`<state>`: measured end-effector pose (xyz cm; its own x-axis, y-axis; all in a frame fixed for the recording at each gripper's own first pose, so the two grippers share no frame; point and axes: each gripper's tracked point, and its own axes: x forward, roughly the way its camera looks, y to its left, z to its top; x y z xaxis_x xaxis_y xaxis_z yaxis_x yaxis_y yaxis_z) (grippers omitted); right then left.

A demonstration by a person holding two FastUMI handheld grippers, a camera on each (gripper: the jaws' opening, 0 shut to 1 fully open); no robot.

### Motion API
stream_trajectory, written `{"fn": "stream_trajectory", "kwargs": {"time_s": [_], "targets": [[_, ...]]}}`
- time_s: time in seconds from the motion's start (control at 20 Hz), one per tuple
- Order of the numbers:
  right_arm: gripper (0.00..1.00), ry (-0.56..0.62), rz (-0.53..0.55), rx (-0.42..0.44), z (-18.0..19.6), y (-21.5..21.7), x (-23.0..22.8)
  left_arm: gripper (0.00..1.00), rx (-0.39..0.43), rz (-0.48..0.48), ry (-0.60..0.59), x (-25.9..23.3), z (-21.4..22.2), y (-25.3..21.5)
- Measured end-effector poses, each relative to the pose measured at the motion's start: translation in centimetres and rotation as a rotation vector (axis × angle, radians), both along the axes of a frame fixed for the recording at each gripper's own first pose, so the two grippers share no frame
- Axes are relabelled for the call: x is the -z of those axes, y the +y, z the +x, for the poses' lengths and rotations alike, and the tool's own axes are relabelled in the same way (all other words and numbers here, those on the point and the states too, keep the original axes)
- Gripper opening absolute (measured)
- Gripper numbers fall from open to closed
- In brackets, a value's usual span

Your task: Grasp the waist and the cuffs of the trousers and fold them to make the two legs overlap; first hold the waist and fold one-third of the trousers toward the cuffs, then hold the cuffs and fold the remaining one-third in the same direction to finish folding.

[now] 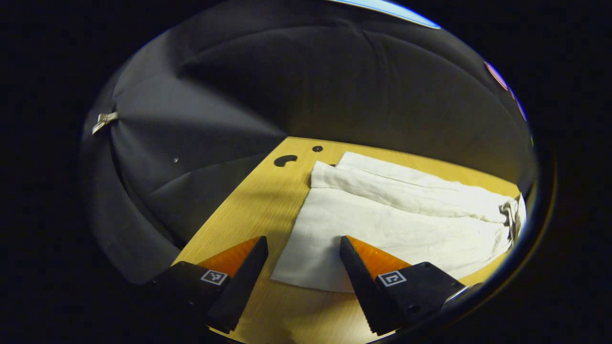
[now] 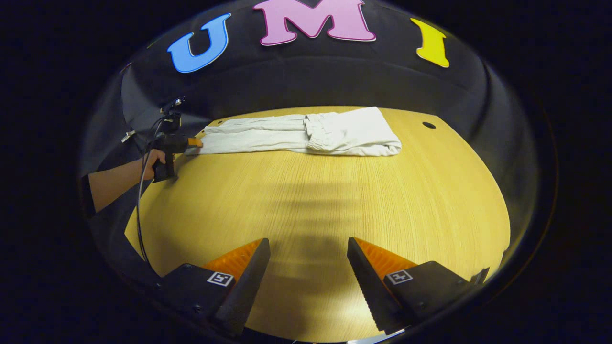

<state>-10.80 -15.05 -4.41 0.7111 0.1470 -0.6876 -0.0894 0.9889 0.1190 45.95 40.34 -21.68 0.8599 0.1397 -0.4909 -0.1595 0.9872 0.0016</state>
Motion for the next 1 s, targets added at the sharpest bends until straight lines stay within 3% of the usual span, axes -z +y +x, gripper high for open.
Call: {"fn": "stream_trajectory", "kwargs": {"time_s": [0.25, 0.35, 0.65, 0.8, 0.9, 1.0], "targets": [[0.99, 0.023, 0.013, -0.044, -0.9, 0.6, -2.8, 0.69, 0.063, 0.026, 0.051, 0.2, 0.2, -1.5], [0.99, -0.002, -0.015, -0.043, -0.2, -0.5, -4.2, 0.47, 0.083, 0.048, 0.071, 0.2, 0.2, -2.2], [0.99, -0.039, -0.076, 0.002, 0.6, -4.7, -6.9, 0.12, 0.113, 0.06, 0.11, 0.0, -0.4, -4.3], [0.99, -0.034, -0.119, -0.012, 0.2, -6.4, -6.9, 0.06, 0.069, 0.015, 0.094, -0.2, -0.8, -4.9], [0.99, -0.04, -0.132, -0.02, 0.4, -7.3, -7.1, 0.02, -0.003, -0.048, -0.008, -2.7, -0.7, -5.3], [1.0, -0.057, -0.125, -0.019, 1.1, -8.2, -7.5, 0.05, -0.022, -0.125, -0.082, -5.7, -0.9, -6.5]]}}
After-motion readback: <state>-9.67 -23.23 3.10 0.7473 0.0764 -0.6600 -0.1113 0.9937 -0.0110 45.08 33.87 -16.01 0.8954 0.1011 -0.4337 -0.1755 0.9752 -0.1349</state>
